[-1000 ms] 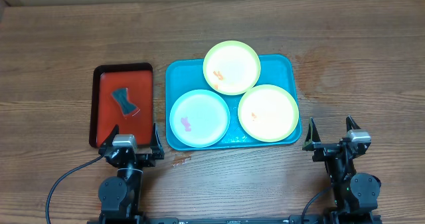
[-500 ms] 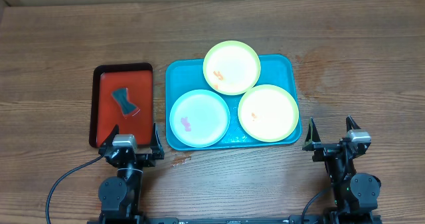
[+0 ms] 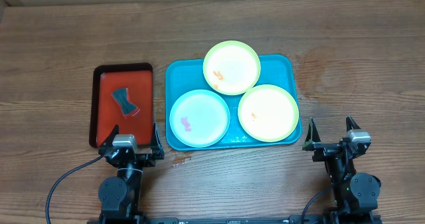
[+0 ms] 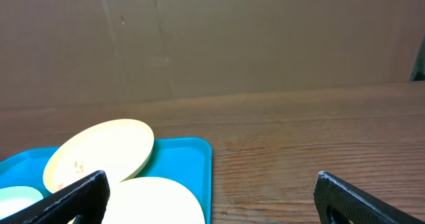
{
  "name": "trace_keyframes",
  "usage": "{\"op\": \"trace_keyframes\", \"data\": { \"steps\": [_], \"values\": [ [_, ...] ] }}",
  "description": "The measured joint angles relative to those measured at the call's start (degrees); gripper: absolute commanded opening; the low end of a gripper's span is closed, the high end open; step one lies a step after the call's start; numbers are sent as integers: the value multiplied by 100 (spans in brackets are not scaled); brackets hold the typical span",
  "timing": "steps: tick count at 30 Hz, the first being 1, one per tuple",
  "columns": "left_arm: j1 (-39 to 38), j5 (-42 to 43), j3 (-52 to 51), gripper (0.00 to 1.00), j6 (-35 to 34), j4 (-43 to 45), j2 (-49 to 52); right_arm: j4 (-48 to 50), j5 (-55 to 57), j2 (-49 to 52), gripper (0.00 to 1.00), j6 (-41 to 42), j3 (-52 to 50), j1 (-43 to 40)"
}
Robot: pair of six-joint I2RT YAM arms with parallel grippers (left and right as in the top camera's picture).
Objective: Clean dirty plates on tray and stack at the side
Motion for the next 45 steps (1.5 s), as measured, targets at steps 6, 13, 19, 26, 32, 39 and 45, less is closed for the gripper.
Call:
{"op": "trace_keyframes", "data": {
  "steps": [6,13,19,26,32,39,45],
  "values": [
    [0,28,0,100,-4,4,0,0,2,0,100,0,0,0],
    [0,953,-15,100,-258,754,-4,0,2,0,100,0,0,0],
    [0,1248,-17,100,-542,1617,-2,-2,2,0,100,4,0,0],
    [0,616,363,100,-498,2540,11,0,2,0,100,0,0,-2],
    [0,374,2411,100,-46,361,1237,-2,2,0,100,0,0,-2],
    [0,621,5088,100,238,-1932,3602,0,-2,0,100,2,0,0],
    [0,621,5613,100,428,-2909,5093,-4,2,0,100,2,0,0]
  ]
}}
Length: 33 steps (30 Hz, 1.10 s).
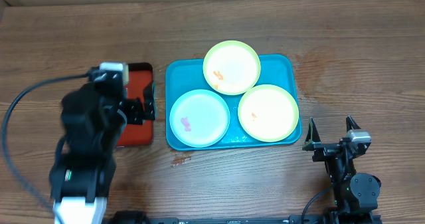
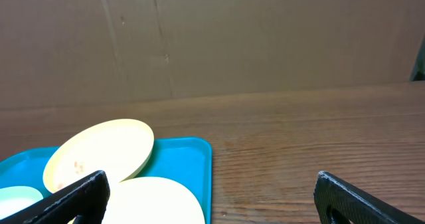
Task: Clean dirty plates on tray and stack at the side
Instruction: 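Reach left gripper to the black tray and grasp the green sponge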
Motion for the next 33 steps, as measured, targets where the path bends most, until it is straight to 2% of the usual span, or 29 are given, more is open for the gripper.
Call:
{"op": "trace_keyframes", "data": {
  "steps": [3,7,11,13,17,22,24,27,28,33],
  "values": [
    [17,-157,247,100,-74,-575,673,2,0,0,100,0,0,-2],
    [271,-422,1349,100,-232,-1475,1458,0,-2,0,100,-2,0,0],
    [555,-568,2181,100,-308,-1532,2103,4,-2,0,100,-2,0,0],
    [577,-811,2216,100,-424,-1504,2343,2,0,0,100,-2,0,0],
    [741,-1388,2216,100,-1394,-1554,3075,4,0,0,100,-2,0,0],
    [1126,-1443,2216,100,-2339,-1558,3943,4,0,0,100,-4,0,0],
    [1198,-1434,2216,100,-2524,-1574,4271,0,0,0,100,-2,0,0],
    [1237,-1375,2216,82,-2684,-1534,4774,2,0,0,100,-2,0,0],
    [1248,-1338,2216,80,-2719,-1508,4931,2,0,0,100,-2,0,0],
    [1270,-949,2216,82,-2780,-1381,5622,2,0,0,100,0,0,0]
  ]
}}
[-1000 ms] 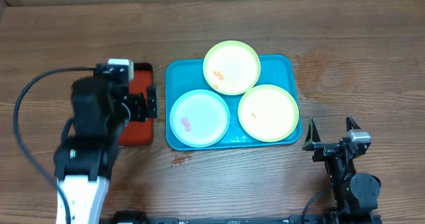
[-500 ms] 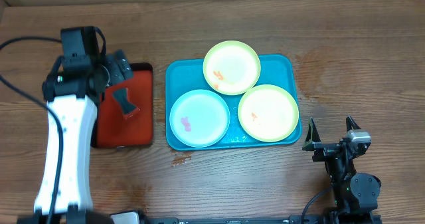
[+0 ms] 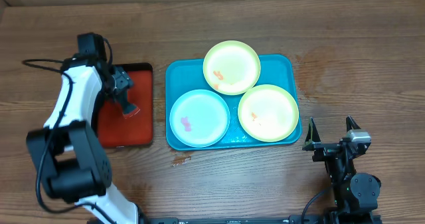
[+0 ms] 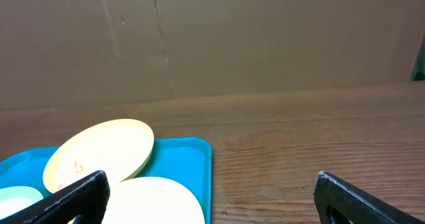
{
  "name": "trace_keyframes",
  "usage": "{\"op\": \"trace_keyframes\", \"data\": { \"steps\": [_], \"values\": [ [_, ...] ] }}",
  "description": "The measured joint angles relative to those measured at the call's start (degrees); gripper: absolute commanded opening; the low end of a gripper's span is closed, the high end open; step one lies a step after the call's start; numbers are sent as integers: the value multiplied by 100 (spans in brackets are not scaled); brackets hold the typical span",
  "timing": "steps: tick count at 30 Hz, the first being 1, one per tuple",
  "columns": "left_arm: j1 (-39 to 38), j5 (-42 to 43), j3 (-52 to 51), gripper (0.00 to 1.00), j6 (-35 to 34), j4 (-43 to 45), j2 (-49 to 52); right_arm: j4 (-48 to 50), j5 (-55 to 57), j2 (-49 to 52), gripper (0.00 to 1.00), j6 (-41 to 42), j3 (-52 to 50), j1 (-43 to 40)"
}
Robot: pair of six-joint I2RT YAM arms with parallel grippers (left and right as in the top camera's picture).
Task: Clean dirty plates on tray and stack at the side
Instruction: 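Reach left gripper to the black tray and grasp the green sponge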
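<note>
Three dirty plates lie on the blue tray [image 3: 292, 64]: a yellow-green one [image 3: 231, 67] at the back, a second yellow-green one [image 3: 267, 113] at the front right, and a light blue one [image 3: 199, 118] at the front left, each with small stains. A dark cloth [image 3: 126, 104] lies on the red tray [image 3: 126, 131]. My left gripper [image 3: 119, 83] hangs at the cloth's far end; its jaws are not clear from above. My right gripper [image 3: 329, 134] rests open at the table's front right, right of the blue tray. The right wrist view shows the plates [image 4: 99, 154] beyond my right gripper [image 4: 209, 197].
A small scrap [image 3: 180, 161] lies on the wooden table in front of the blue tray. The left arm's cable [image 3: 40, 63] runs over the table's left side. A brown cardboard wall [image 4: 212, 38] stands behind the table.
My left arm has stretched farther back and left; its gripper now sits at the far end of the cloth, which shows again. The right arm and the plates have not moved.
First both arms rested at the front edge with open grippers, the cloth lying bare on the red tray. Then the left arm stood raised over the red tray, hiding the cloth. Now its gripper is down at the cloth's far end.
</note>
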Motion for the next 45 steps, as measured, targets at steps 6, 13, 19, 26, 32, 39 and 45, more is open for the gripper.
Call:
{"op": "trace_keyframes", "data": {
  "steps": [6,13,19,26,32,39,45],
  "values": [
    [0,378,0,82,11,374,595,-2,2,0,100,-2,0,0],
    [0,262,0,4,72,450,789,0,-2,0,100,-2,0,-2],
    [0,61,0,100,72,254,793,-4,0,0,100,-2,0,-2],
    [0,339,0,92,70,-590,793,-2,0,0,100,-2,0,0],
    [0,562,0,16,94,-717,793,-2,0,0,100,0,0,0],
    [0,348,0,100,181,-422,796,2,2,0,100,-2,0,-2],
    [0,22,0,83,184,-129,796,0,-2,0,100,-2,0,0]
  ]
}}
